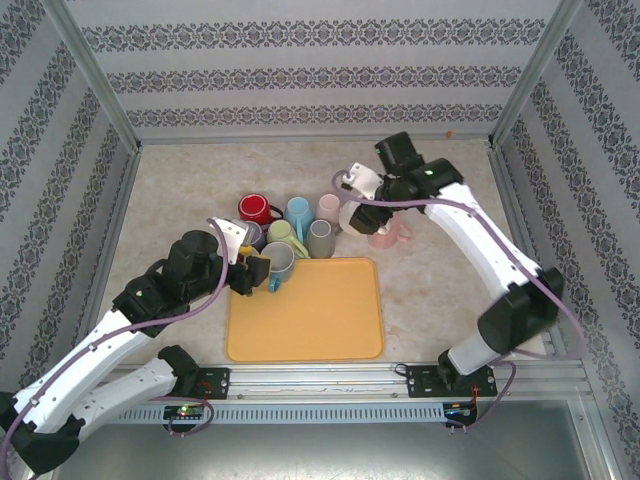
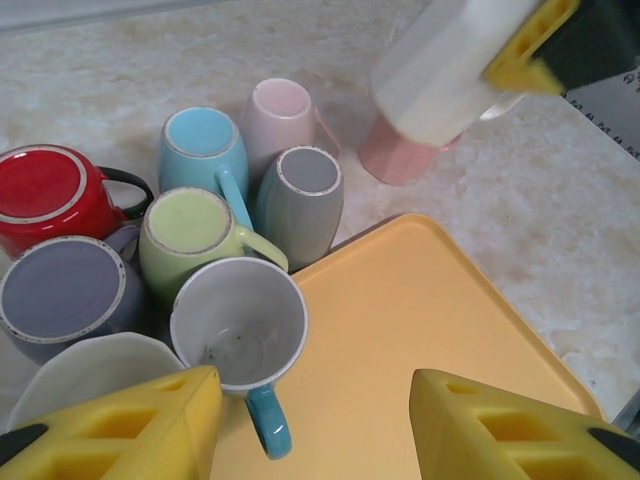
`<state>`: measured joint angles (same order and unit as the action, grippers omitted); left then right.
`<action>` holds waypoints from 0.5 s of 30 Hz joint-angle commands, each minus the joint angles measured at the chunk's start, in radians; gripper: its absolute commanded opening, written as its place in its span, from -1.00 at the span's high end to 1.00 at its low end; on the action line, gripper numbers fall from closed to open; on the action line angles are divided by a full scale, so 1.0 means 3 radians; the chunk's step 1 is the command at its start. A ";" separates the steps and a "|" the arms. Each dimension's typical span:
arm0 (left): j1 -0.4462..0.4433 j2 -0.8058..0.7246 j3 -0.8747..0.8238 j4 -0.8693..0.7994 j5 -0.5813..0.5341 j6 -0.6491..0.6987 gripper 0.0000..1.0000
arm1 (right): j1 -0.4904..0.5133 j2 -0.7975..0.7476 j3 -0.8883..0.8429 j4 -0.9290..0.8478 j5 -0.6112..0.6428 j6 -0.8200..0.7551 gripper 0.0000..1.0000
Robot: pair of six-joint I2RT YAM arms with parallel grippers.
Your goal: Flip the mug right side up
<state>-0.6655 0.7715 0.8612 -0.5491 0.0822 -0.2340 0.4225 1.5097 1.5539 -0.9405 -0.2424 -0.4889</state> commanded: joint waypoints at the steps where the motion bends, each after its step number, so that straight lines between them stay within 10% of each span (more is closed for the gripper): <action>1: 0.0045 0.0038 0.0093 0.0168 0.0153 -0.0207 -0.08 | -0.0160 -0.0409 -0.0167 0.0529 -0.0607 0.0890 -0.11; 15: 0.0045 0.0297 0.0016 0.1081 0.1196 -0.1103 -0.30 | -0.0274 -0.1399 -0.1526 0.3524 -0.1064 0.4299 -0.19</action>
<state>-0.6651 0.8642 0.8871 -0.3969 0.3183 -0.4675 0.3485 1.1606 1.1381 -0.2722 -0.5186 0.4805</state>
